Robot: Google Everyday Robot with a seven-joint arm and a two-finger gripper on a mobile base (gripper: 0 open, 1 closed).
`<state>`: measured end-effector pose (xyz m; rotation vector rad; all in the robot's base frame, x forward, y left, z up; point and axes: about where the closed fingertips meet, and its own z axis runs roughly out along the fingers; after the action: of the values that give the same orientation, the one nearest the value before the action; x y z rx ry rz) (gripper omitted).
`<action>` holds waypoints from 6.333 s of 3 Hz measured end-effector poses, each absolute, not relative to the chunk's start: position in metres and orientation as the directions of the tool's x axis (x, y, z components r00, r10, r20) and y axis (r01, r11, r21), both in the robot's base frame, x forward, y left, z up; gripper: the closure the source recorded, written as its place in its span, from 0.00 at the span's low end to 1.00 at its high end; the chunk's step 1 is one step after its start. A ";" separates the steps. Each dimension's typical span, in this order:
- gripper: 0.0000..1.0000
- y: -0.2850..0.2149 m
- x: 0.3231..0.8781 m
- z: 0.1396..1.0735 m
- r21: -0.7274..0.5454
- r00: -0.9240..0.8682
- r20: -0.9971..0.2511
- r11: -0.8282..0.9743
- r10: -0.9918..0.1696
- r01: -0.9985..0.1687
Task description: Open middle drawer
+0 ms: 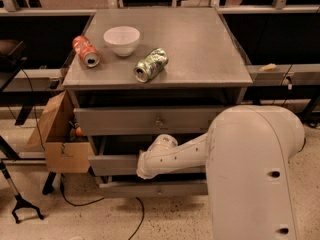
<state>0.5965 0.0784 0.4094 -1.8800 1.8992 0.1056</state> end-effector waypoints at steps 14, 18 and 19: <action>0.19 0.097 0.530 0.400 -0.101 0.103 -0.363 -0.071 -0.926 -0.992; 1.00 0.098 0.533 0.416 -0.101 0.103 -0.363 -0.071 -0.926 -0.992; 1.00 0.087 0.514 0.406 -0.081 0.095 -0.368 -0.070 -0.925 -0.994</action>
Offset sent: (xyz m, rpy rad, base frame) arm -0.0880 -0.0188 -0.0208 -0.0019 0.1015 0.0968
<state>0.5136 0.0872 0.4055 -2.0691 1.8984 0.3154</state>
